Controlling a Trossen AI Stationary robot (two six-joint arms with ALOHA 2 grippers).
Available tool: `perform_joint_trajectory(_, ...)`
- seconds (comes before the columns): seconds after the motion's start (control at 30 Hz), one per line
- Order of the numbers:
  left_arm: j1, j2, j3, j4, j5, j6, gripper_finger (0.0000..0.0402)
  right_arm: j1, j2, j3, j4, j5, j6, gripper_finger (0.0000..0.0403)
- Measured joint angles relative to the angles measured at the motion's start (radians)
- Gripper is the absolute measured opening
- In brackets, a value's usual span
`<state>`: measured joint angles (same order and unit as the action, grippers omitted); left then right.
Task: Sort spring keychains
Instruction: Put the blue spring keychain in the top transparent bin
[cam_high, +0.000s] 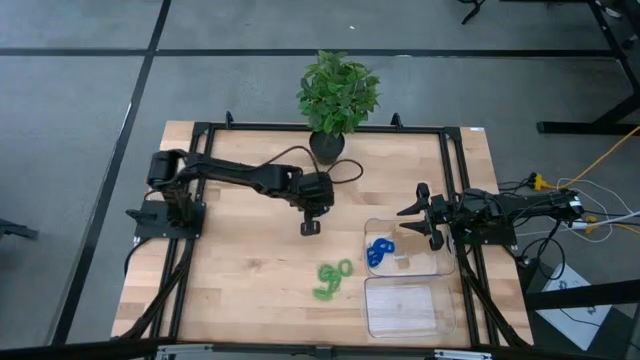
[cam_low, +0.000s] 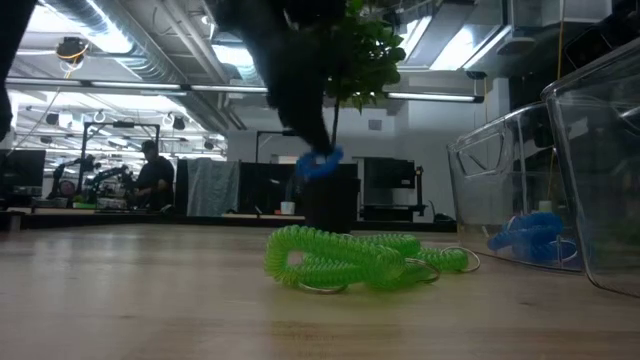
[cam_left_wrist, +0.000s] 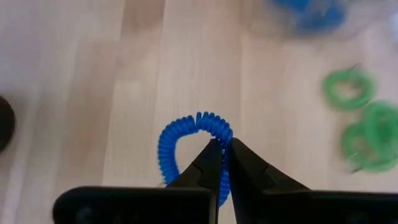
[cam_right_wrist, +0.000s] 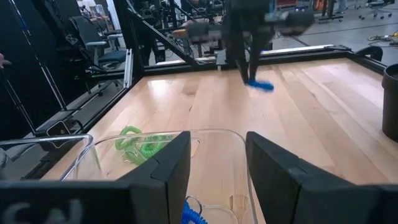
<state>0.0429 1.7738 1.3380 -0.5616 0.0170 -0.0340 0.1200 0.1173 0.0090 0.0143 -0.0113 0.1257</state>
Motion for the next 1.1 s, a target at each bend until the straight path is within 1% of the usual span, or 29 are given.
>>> perform_joint_trajectory(0.33, -0.017, -0.181, 0.002, 0.135, -0.042, -0.085, 0.0011, 0.0, 0.0, 0.0, 0.0, 0.0, 0.0, 0.0154)
perform_joint_trajectory(0.57, -0.023, -0.277, 0.002, 0.283, -0.053, -0.087, 0.0011, 0.0, 0.0, 0.0, 0.0, 0.0, 0.0, 0.0154)
perform_joint_trajectory(0.73, -0.021, -0.306, 0.002, 0.433, -0.053, -0.086, 0.0012, 0.0, 0.0, 0.0, 0.0, 0.0, 0.0, 0.0154)
perform_joint_trajectory(0.9, -0.022, -0.307, 0.002, 0.571, -0.041, -0.084, 0.0012, 0.0, 0.0, 0.0, 0.0, 0.0, 0.0, 0.0154)
perform_joint_trajectory(1.0, -0.022, -0.306, 0.002, 0.605, -0.018, -0.087, 0.0012, 0.0, 0.0, 0.0, 0.0, 0.0, 0.0, 0.0154)
perform_joint_trajectory(1.1, -0.023, -0.299, 0.003, 0.613, 0.014, -0.123, 0.0012, 0.0, 0.0, 0.0, 0.0, 0.0, 0.0, 0.0154)
